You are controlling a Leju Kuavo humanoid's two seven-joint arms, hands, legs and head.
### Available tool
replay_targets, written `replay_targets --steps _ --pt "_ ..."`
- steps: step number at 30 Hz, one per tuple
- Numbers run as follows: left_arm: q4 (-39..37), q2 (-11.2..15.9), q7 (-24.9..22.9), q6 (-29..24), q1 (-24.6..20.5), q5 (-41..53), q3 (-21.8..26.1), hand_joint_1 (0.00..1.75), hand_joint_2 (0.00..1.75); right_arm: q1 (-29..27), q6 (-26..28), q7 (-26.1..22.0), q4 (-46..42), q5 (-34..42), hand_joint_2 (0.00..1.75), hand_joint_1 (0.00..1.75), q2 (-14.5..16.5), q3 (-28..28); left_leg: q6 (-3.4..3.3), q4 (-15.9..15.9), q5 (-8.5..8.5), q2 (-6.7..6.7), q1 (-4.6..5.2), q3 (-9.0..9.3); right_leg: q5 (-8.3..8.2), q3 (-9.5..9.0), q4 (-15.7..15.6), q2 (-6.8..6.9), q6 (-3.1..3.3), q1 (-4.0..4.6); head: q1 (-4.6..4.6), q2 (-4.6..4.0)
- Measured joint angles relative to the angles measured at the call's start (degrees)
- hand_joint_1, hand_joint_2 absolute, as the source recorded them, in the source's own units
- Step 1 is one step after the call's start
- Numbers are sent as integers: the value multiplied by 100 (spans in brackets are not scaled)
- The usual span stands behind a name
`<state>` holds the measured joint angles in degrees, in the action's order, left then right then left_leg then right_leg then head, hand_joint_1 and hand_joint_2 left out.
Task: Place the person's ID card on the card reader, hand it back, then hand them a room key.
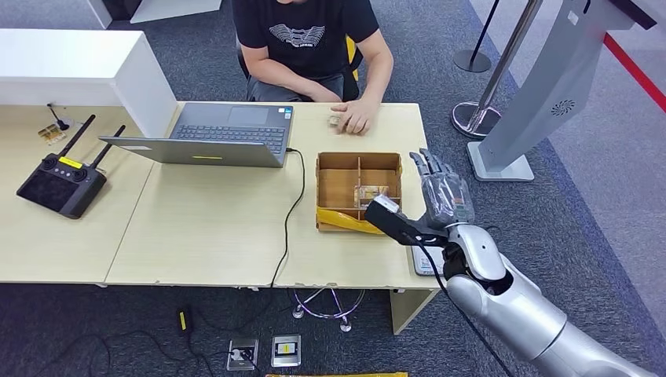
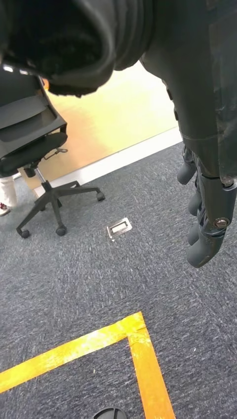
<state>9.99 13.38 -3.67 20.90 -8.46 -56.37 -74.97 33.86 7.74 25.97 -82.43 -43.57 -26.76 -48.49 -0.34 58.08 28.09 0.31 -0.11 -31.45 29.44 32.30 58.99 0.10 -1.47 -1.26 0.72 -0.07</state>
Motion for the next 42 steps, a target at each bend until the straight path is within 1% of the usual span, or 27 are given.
replay_targets --steps 4,10,23,32,42 --pt "0 0 -1 0 -2 3 0 0 0 -132 179 -139 20 194 175 0 52 -62 0 0 0 0 0 -2 0 0 1 1 0 0 -1 0" --pt "0 0 -45 0 -10 22 0 0 0 -185 367 -288 129 362 175 0 236 -189 0 -1 0 0 -1 -3 0 1 1 2 0 1 -1 0" --pt "0 -3 -90 0 -15 79 -2 0 0 -188 691 -439 531 548 175 0 598 -296 0 -1 0 0 -1 -3 0 0 1 2 0 0 -1 0" --pt "0 -4 -110 0 -34 222 -2 0 0 -173 841 -572 894 701 175 0 822 -293 0 -1 0 0 -1 -3 0 0 1 2 0 1 0 0" --pt "0 -13 -136 0 -55 246 -4 0 0 -124 880 -606 1213 692 175 0 984 -293 0 -1 0 0 -1 -3 0 1 1 3 0 0 0 0"
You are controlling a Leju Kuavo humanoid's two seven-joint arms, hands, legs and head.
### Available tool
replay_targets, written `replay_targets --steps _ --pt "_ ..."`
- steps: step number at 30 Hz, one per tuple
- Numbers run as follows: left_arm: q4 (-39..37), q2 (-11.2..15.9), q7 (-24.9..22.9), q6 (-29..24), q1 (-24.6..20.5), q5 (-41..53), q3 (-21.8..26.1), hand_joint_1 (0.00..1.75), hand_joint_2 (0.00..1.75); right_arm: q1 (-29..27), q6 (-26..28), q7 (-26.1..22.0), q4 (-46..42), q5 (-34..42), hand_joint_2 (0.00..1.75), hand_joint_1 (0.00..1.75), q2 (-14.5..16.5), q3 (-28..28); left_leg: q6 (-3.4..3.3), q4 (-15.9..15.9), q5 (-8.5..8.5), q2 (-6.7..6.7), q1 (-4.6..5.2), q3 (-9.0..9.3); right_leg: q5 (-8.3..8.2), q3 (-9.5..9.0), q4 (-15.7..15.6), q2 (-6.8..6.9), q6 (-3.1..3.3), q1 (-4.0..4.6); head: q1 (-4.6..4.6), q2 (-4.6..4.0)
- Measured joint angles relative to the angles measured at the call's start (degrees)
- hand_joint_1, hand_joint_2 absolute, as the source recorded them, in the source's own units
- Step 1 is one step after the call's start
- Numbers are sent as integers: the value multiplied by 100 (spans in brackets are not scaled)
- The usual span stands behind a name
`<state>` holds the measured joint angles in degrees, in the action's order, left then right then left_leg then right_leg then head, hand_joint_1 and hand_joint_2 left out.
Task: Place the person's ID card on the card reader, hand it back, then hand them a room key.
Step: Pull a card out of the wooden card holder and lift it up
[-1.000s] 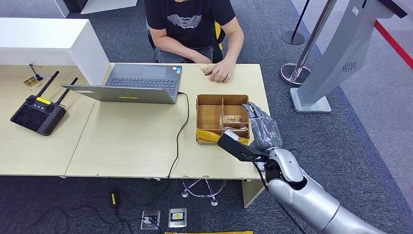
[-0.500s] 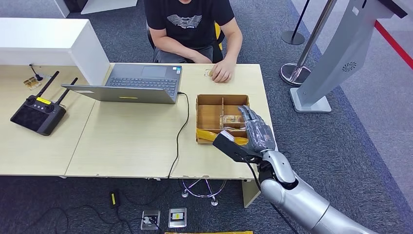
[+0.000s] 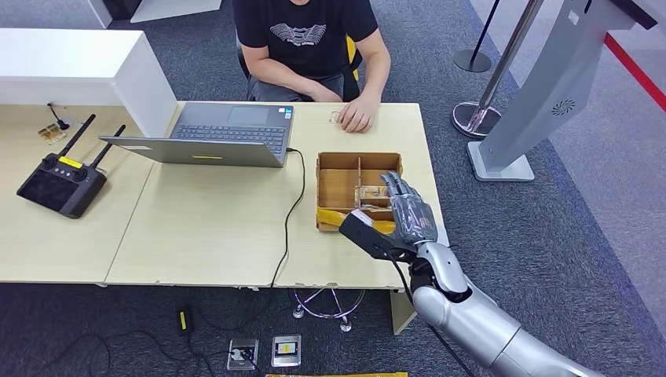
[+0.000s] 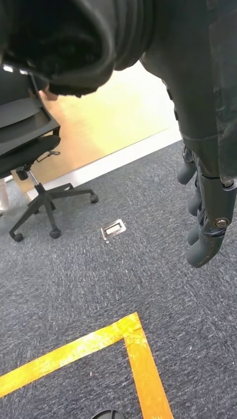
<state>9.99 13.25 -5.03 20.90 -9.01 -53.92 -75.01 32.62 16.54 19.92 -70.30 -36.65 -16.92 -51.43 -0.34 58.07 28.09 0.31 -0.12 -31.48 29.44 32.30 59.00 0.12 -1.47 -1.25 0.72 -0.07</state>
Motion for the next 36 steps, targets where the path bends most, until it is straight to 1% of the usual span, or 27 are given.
replay_targets --steps 18,36 --pt "0 -7 -62 0 -66 43 0 0 0 134 288 -286 828 -103 175 0 352 4 0 0 0 0 0 0 0 0 0 -1 0 0 1 0" --pt "0 -9 -68 0 -94 85 0 0 0 265 441 -404 1461 -209 175 0 676 4 0 0 0 0 0 0 0 0 0 -1 0 0 1 0"
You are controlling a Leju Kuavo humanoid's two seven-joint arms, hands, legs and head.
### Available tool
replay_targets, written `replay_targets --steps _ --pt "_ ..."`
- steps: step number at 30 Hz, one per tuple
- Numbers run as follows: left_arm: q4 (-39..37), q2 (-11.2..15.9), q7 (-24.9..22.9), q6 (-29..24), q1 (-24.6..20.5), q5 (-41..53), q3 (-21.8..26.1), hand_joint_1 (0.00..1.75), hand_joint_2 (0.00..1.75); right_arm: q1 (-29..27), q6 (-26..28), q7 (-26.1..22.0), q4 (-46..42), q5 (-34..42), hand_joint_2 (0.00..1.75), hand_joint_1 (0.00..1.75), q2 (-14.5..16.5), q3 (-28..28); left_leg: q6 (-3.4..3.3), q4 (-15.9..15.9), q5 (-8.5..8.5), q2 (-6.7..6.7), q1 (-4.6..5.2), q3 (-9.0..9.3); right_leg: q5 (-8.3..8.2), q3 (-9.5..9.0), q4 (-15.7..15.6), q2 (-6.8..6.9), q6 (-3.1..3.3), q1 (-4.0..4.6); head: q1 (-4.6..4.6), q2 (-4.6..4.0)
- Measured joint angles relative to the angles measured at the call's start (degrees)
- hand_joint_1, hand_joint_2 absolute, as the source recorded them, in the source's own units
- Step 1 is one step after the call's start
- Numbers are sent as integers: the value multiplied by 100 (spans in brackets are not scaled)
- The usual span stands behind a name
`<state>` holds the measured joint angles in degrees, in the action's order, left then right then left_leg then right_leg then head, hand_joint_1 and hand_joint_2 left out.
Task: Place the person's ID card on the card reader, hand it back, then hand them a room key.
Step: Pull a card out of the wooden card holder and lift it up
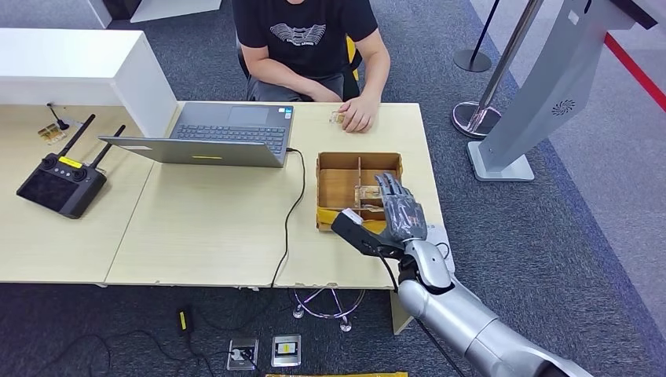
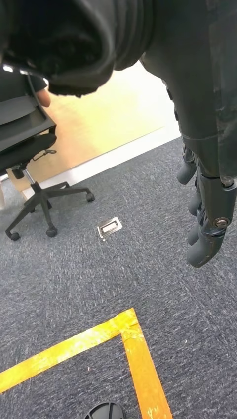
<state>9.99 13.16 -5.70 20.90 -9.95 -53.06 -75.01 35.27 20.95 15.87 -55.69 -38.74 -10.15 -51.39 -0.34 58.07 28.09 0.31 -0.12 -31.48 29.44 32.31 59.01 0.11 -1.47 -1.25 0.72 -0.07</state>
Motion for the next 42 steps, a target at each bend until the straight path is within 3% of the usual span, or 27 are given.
replay_targets --steps 6,7,10,11,12,42 --pt "0 0 -23 0 -3 21 0 0 0 15 87 34 102 -99 175 0 21 0 0 0 0 0 0 0 0 0 0 0 0 0 0 0" --pt "0 0 -24 0 -3 21 0 0 0 16 87 34 115 -100 175 12 22 0 0 0 0 0 0 0 0 0 0 0 0 0 0 0" --pt "0 0 -24 0 -3 21 0 0 0 16 86 34 154 -100 175 136 30 0 0 0 0 0 0 0 0 0 0 0 0 0 0 0" --pt "0 0 -24 0 -3 21 0 0 0 16 87 34 171 -102 175 168 34 -1 0 0 0 0 0 0 0 0 0 0 0 0 0 0" --pt "0 0 -23 0 -2 20 0 0 0 16 91 36 188 -110 175 175 38 -1 0 0 0 0 0 0 0 0 0 0 0 0 0 0" --pt "0 2 -24 0 41 23 0 0 0 73 245 -97 610 58 175 175 163 -4 0 0 0 0 0 0 0 -1 0 0 0 0 0 0"
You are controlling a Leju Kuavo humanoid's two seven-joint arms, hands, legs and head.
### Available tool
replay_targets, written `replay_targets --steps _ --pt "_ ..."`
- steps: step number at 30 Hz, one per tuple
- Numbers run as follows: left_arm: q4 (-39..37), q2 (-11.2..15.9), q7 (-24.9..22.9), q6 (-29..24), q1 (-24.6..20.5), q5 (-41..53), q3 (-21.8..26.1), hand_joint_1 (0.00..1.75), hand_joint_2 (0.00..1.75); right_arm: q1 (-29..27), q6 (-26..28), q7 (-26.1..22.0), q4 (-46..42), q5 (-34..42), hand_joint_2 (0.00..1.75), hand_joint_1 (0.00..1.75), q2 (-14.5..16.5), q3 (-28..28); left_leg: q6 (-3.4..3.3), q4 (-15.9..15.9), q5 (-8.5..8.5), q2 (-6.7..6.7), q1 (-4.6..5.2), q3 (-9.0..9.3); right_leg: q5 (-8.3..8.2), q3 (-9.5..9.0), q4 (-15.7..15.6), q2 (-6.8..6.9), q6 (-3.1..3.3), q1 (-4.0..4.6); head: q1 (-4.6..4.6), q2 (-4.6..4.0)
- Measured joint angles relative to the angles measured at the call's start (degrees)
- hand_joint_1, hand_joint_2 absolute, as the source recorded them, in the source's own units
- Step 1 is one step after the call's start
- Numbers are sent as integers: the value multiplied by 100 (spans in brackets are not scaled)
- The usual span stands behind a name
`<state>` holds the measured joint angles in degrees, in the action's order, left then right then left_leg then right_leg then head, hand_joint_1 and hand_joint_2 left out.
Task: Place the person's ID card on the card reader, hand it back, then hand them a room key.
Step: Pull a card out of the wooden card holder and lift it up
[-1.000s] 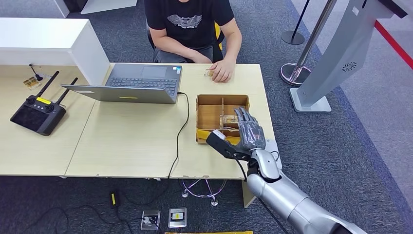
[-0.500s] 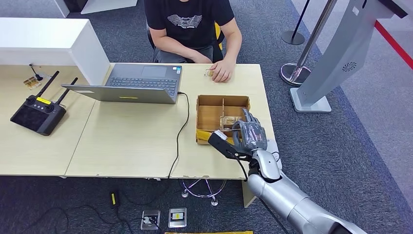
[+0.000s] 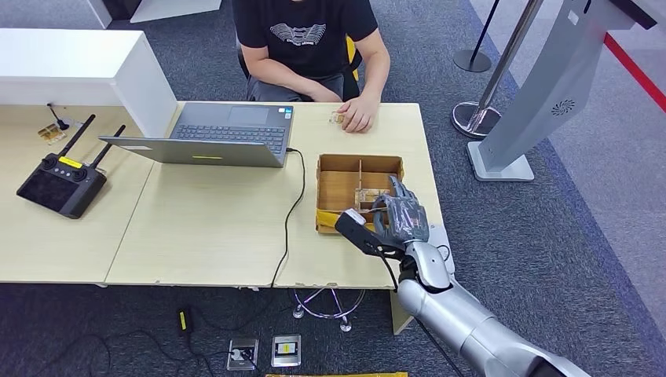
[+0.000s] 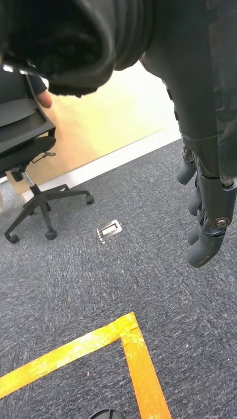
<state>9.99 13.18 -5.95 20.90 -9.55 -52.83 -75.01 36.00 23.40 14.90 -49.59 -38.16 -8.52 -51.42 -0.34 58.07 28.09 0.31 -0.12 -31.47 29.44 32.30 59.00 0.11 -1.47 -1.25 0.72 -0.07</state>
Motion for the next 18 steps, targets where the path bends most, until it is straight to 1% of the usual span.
replay_targets --steps 6,11,18 --pt "2 -1 1 0 23 -2 0 0 0 34 99 -53 61 61 175 175 39 -11 0 0 0 0 0 0 0 0 0 1 0 0 0 0" --pt "2 0 0 0 26 -2 0 0 0 145 349 -62 60 -16 175 175 48 -23 0 0 0 0 0 0 0 0 1 0 0 0 -1 0" --pt "2 2 2 0 23 33 0 0 0 451 597 140 -321 -564 175 175 32 -17 0 0 0 -4 0 2 -1 2 2 -6 1 0 0 0"
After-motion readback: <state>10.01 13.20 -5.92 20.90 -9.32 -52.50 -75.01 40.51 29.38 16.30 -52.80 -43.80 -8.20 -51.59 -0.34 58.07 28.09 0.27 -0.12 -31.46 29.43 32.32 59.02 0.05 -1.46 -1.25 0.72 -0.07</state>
